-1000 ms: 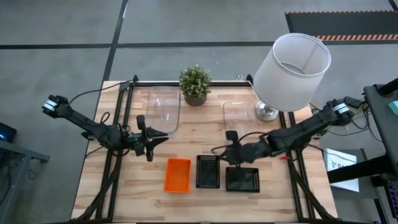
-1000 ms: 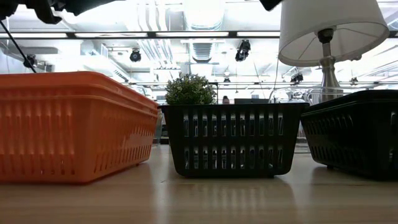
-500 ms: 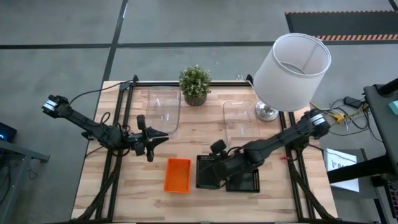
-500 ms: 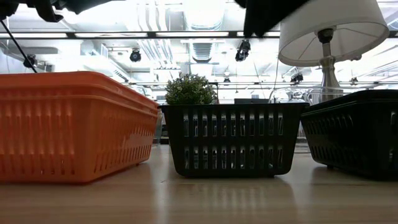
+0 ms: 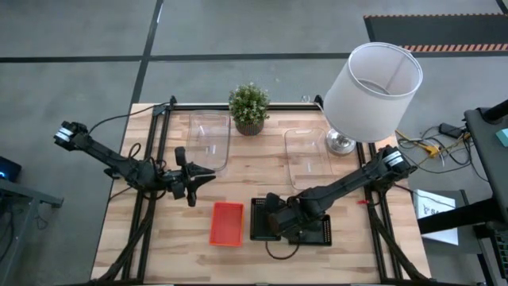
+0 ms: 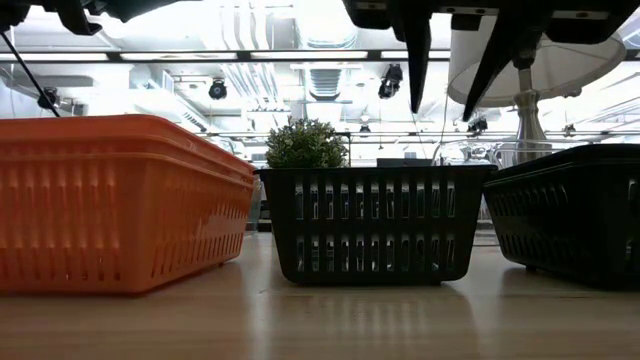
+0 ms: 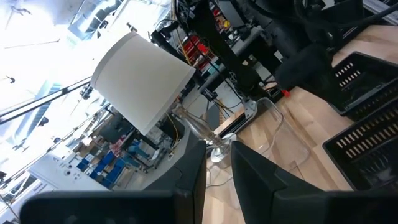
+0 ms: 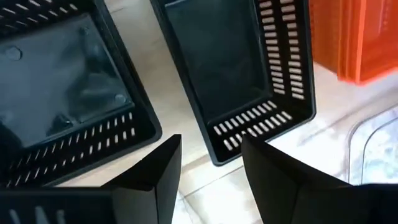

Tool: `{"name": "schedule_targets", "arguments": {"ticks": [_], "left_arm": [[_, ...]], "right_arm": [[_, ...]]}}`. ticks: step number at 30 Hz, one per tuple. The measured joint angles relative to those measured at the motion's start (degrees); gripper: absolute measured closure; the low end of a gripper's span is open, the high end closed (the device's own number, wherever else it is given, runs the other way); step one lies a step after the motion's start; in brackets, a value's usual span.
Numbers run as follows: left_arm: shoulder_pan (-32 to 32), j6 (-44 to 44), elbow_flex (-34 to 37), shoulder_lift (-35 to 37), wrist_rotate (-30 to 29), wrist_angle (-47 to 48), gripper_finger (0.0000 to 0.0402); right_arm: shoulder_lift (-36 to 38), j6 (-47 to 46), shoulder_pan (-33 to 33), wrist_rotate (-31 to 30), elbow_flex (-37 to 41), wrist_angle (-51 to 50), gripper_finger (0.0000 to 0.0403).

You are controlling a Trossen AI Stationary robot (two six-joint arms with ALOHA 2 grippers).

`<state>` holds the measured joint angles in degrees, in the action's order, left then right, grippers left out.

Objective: Stack baskets by color
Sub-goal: Stack the left black bin on the right black bins

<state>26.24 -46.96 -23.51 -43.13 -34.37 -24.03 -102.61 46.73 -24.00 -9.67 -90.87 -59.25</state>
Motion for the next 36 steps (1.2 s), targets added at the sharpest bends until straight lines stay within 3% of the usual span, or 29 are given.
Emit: {"name": "schedule_targets", "arguments": {"ticks": [12,26,36], "left_arm": [[0.00,-0.39,-0.04,0.02,0.02,-1.13,0.0343],[0.00,-0.44,-0.02,-0.13,0.04,-1.03,0.0343],[0.00,-0.46,-0.02,-0.13,0.04,-1.03,0.0343]], "right_arm": [[0.02,5.65,2.60,4.19,2.03,8.24,0.0268],[0.07,7.28,3.42,4.38,5.00,11.80,0.0235],[0.07,7.27,3.54,9.70,9.76,15.06,0.0234]]}}
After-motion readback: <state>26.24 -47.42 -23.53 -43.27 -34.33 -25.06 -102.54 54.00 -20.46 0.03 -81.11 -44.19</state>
